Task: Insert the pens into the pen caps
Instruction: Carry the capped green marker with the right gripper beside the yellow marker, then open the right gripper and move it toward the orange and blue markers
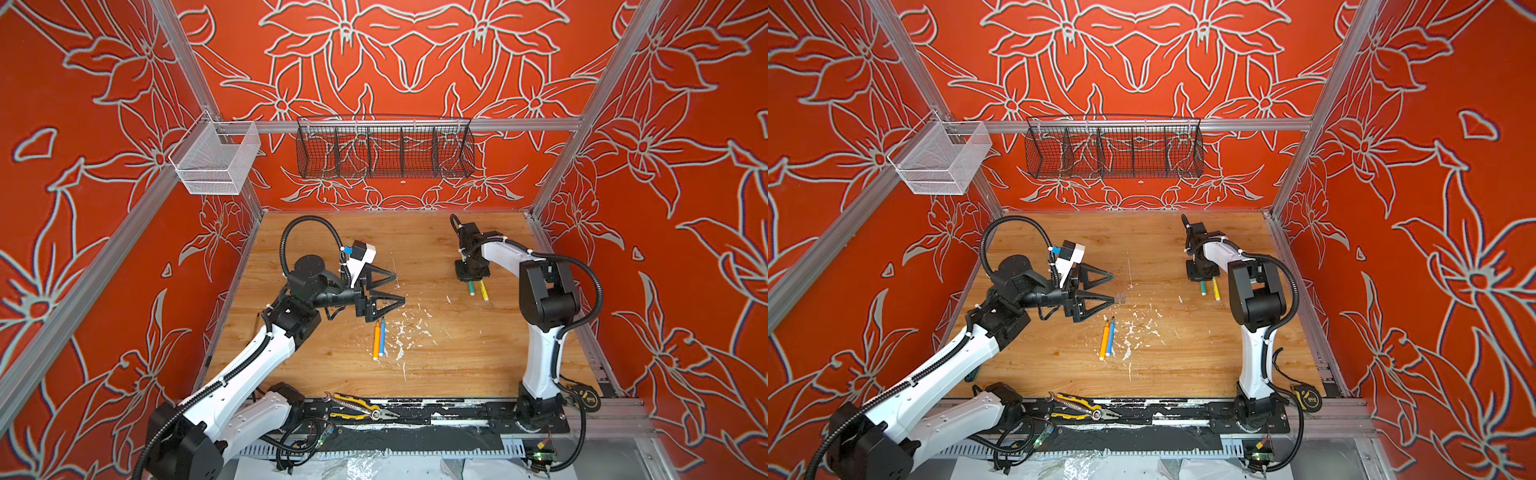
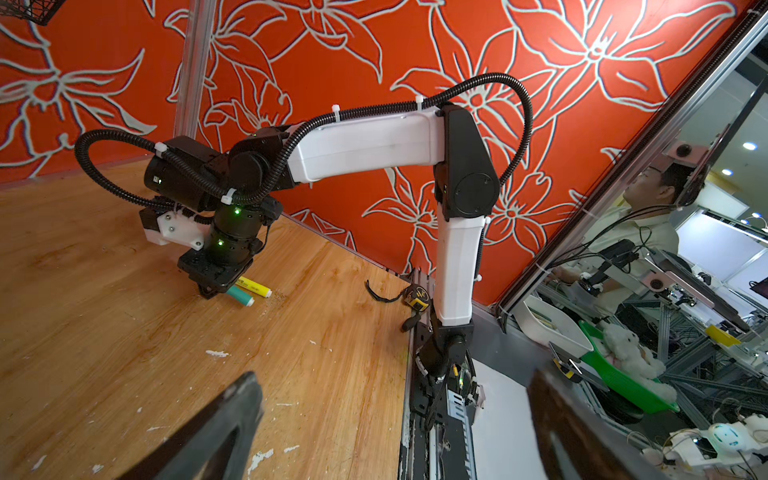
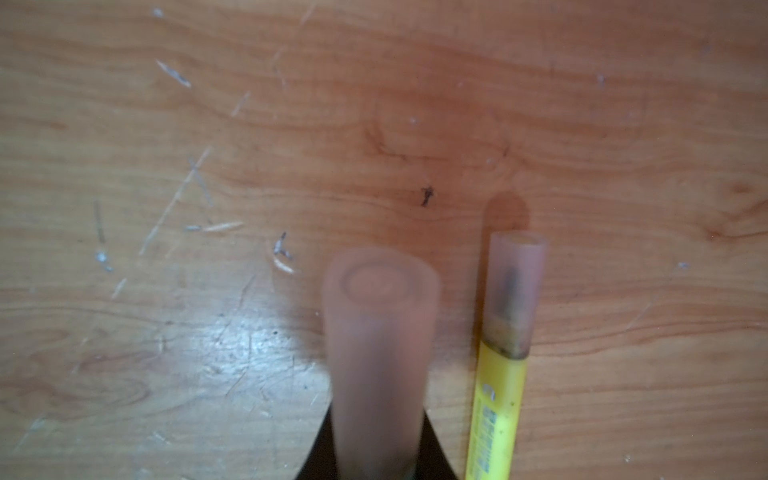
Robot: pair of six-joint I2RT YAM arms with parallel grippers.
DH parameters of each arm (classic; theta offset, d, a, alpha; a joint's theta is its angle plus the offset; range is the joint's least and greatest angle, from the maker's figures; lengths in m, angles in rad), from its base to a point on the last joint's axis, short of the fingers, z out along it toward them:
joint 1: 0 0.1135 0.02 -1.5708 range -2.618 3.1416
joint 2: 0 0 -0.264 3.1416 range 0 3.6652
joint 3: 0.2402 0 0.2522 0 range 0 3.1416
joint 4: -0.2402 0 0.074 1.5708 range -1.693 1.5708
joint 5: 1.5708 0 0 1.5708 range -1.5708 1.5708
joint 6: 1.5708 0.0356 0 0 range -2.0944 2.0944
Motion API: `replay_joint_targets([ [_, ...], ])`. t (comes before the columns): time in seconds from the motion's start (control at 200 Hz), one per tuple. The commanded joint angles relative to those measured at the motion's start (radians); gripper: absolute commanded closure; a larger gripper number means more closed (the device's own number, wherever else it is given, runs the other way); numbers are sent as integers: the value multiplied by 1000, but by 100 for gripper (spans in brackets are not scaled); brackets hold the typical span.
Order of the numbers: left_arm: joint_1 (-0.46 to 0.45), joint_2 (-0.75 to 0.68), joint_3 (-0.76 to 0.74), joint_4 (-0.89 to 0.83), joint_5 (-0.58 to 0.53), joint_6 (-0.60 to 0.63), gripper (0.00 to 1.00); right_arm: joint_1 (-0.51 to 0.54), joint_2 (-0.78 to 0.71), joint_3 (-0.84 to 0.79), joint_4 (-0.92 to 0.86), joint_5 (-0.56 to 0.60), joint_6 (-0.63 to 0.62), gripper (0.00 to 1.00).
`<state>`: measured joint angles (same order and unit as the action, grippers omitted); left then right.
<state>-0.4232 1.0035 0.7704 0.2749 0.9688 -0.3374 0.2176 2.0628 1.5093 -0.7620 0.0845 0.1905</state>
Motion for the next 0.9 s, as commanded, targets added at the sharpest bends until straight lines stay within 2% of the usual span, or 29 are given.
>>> replay_joint_targets([
  [0.0, 6, 4, 10, 29, 22, 1, 3, 0, 7, -5, -31, 53, -6, 84],
  [0.29, 4, 3, 3, 37, 28, -10, 3, -10, 16, -20, -33, 66, -22, 67],
  [0.52, 5, 7, 9, 30, 28, -8, 3, -9, -8, -10, -44, 45, -23, 65],
  [0.596, 5, 12, 10, 24, 17, -11, 3, -4, -51, -13, -45, 36, -28, 65],
  [0.801, 5, 29, 8, 8, -39, -17, 3, 19, -205, -85, -16, 5, -58, 51],
  [0.896, 5, 42, 19, -20, -58, -15, 3, 40, -274, -131, -1, 0, -72, 49],
])
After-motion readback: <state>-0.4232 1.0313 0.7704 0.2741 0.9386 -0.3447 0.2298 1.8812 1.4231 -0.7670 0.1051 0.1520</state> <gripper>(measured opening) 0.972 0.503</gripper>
